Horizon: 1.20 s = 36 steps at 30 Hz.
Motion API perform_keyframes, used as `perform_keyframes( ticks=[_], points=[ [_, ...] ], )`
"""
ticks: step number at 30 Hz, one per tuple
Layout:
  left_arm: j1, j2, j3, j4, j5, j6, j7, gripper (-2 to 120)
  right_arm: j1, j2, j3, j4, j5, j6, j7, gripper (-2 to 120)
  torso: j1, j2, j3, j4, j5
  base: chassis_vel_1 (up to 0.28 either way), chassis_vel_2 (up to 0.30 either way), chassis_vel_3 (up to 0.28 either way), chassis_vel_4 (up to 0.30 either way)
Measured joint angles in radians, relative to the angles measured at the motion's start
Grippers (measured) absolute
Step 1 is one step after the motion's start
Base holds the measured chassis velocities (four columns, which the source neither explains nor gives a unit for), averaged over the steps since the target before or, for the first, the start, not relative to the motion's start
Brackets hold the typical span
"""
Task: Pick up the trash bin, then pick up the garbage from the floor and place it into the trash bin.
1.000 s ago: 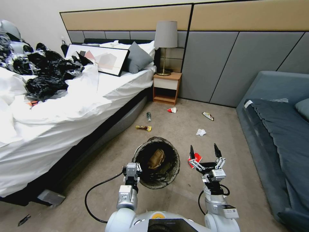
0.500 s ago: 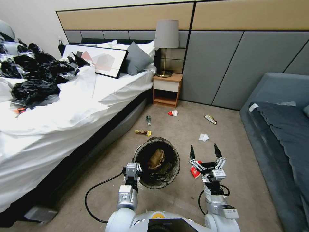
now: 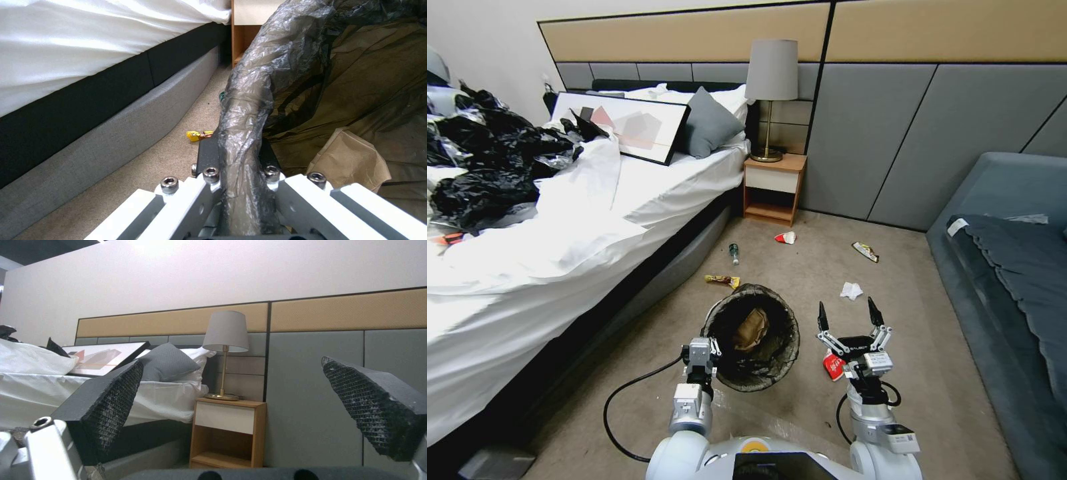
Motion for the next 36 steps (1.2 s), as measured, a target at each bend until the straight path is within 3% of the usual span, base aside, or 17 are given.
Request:
perform_keyframes(
  ticks=[5, 9, 10, 13, 15, 18, 19, 26, 36],
  points=[
    [0.001, 0.0, 0.0, 0.0, 0.001, -0.001, 0.0, 0, 0.01, 0.0, 0.002, -0.005, -0.03, -0.018, 0.046, 100, 0.0, 0.0, 0.0, 0.0, 0.0, 0.0, 0.0, 0.0, 0.0],
    [0.001, 0.0, 0.001, 0.001, 0.001, -0.001, 0.0, 0, 0.029, 0.0, 0.001, -0.007, -0.049, -0.091, 0.126, 100, 0.0, 0.0, 0.0, 0.0, 0.0, 0.0, 0.0, 0.0, 0.0],
    [0.001, 0.0, 0.001, 0.002, 0.003, -0.002, 0.0, 0, 0.043, 0.0, 0.001, -0.011, -0.055, -0.153, 0.168, 100, 0.0, 0.0, 0.0, 0.0, 0.0, 0.0, 0.0, 0.0, 0.0],
    [0.001, 0.001, 0.001, 0.003, 0.004, -0.002, 0.0, 0, 0.061, 0.0, 0.0, -0.017, -0.048, -0.225, 0.204, 100, 0.0, 0.0, 0.0, 0.0, 0.0001, 0.0, 0.0, 0.0, 0.0],
    [0.001, 0.001, 0.001, 0.003, 0.008, -0.002, 0.001, 0, 0.095, -0.011, -0.007, -0.029, 0.0, -0.361, 0.261, 100, 0.0, 0.0, 0.0, 0.0, 0.0, 0.0, 0.0, 0.0, 0.0],
    [0.002, 0.001, 0.001, 0.003, 0.01, -0.002, 0.001, 0, 0.111, -0.021, -0.011, -0.038, 0.028, -0.422, 0.279, 100, 0.0, 0.0, 0.0, 0.0001, -0.0001, 0.0, 0.0, 0.0, 0.0],
    [0.002, 0.001, 0.001, 0.003, 0.012, -0.002, 0.001, 0, 0.133, -0.034, -0.015, -0.055, 0.051, -0.499, 0.301, 100, 0.0, 0.0, 0.0, 0.0001, 0.0001, 0.0, 0.0, 0.0, 0.0],
    [0.004, 0.002, 0.001, 0.003, 0.013, -0.004, -0.003, 0, 0.206, -0.065, -0.01, -0.168, 0.069, -0.644, 0.31, 100, 0.0, 0.0, 0.0, 0.0002, 0.0, 0.0, 0.0, 0.0, 0.0],
    [0.007, 0.007, 0.001, 0.001, 0.013, -0.005, -0.005, 0, 0.277, -0.084, -0.007, -0.332, 0.074, -0.755, 0.311, 100, 0.0, 0.0, 0.0, 0.0001, 0.0, 0.0, 0.0, 0.0, 0.0]
  ],
)
